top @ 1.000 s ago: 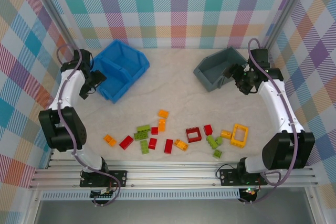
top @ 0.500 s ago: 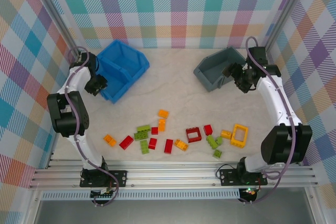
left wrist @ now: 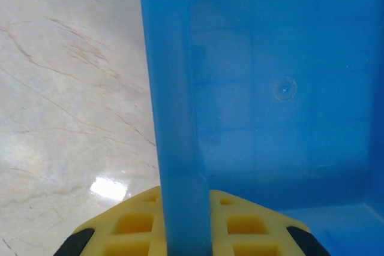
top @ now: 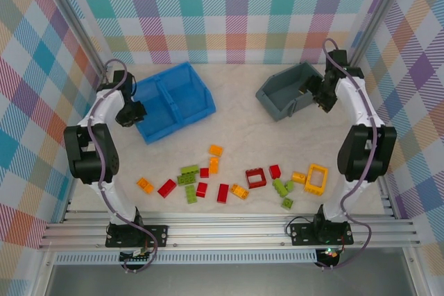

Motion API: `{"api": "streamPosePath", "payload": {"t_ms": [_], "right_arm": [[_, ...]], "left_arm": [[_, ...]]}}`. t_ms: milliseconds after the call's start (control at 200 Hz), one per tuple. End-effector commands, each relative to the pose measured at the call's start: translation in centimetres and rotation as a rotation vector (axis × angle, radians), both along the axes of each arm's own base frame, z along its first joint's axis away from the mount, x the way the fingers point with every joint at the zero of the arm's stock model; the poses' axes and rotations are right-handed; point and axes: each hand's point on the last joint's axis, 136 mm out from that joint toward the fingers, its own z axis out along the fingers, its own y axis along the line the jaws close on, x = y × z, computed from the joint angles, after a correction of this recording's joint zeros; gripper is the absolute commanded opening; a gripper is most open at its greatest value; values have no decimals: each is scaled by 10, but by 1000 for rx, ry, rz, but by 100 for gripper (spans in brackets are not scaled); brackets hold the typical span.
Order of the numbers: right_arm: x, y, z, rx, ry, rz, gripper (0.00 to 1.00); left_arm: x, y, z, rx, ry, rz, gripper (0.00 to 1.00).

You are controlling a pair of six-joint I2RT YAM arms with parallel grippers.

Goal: Sort the legos into containers by color

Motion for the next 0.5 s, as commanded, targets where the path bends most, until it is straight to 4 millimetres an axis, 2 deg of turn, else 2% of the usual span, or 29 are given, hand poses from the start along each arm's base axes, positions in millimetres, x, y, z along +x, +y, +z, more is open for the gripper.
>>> {"api": "streamPosePath", "payload": {"t_ms": [0, 165, 290, 360, 495], "right_arm": [[11, 2, -12, 20, 47, -4, 80], [31, 3, -34, 34, 92, -5, 72], [36, 4, -50, 34, 133, 10, 65], [38, 3, -57, 27, 145, 22, 57], [35, -8, -55, -55, 152, 45, 32]], "left_arm": [[4, -33, 28, -22, -83, -165, 0], [7, -48, 22, -5, -75, -229, 0], [13, -56, 23, -2, -88, -259, 0], [16, -60, 24, 10, -89, -277, 0], [23, -62, 25, 24, -92, -294, 0]]}}
